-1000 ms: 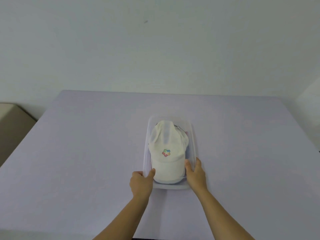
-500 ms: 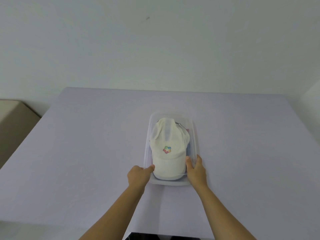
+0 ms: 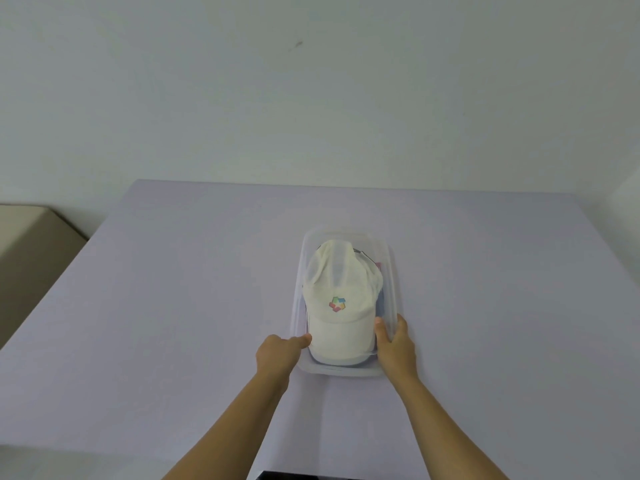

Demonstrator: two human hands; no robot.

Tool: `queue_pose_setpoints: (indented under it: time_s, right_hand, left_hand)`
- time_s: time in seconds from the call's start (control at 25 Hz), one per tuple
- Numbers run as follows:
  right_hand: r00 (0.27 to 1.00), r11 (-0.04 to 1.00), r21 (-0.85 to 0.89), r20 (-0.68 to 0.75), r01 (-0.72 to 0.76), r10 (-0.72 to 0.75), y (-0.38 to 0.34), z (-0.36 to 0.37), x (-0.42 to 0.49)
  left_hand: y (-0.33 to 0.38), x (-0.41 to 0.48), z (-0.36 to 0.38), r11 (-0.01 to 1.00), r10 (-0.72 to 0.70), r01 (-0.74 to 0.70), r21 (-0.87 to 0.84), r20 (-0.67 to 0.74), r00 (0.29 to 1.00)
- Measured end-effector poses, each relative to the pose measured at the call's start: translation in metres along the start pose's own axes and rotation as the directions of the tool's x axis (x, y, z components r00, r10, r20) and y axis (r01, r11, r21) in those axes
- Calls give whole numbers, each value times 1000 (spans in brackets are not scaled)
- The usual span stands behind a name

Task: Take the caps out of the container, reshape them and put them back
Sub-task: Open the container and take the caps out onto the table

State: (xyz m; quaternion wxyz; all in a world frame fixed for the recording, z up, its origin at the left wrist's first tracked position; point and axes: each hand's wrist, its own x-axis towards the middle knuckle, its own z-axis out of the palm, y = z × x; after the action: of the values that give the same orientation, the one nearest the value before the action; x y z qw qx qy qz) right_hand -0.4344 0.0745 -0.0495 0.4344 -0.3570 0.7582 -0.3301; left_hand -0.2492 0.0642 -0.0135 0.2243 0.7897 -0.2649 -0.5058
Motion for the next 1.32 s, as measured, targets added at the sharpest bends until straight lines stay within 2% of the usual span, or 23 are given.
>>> queue_pose_setpoints:
  time_s: [0.2, 0.32, 0.44, 0.48, 0.56, 0.64, 0.72, 0.84, 0.92, 1.12, 1.32]
  right_hand:
    - [1000, 1000, 25, 5, -11, 11, -1, -2, 0]
    - [999, 997, 66, 35, -36, 34, -1, -5, -2]
    - [991, 986, 141, 105, -92, 78, -3, -12, 1]
    - [985, 976, 179, 144, -123, 97, -3, -15, 3]
    - [959, 933, 281, 237, -223, 158, -1, -19, 8]
    - [940, 881, 379, 289, -284, 179, 3, -20, 14]
    - [948, 869, 409, 263, -278, 179, 2, -21, 14]
    - [980, 955, 252, 164, -155, 116, 0, -19, 8]
    - [990, 995, 91, 136, -50, 38, 5, -15, 5]
    - [997, 990, -133, 59, 47, -39, 14, -6, 3]
    - [997, 979, -191, -7, 69, -71, 15, -3, 4]
  left_hand:
    - [0, -8, -2, 994, 101, -101, 44, 4, 995]
    - [-2, -9, -2, 995, 94, -94, 13, 32, 995]
    - [-5, -10, -1, 994, 105, -105, -12, -13, 994]
    - [-4, -13, -2, 990, 120, -121, -71, -9, 993]
    - [0, -22, -5, 928, 165, -129, -348, 76, 983]
    - [3, -31, -9, 773, 237, -69, -630, 186, 954]
    - [7, -29, -17, 662, 289, -53, -748, 189, 938]
    - [14, -6, -48, 525, 304, -87, -846, 90, 949]
    - [13, 21, -83, 482, 300, -132, -866, 21, 954]
    - [-10, 79, -153, 580, 222, -136, -803, -5, 975]
    - [-41, 108, -143, 649, 126, -14, -761, 89, 988]
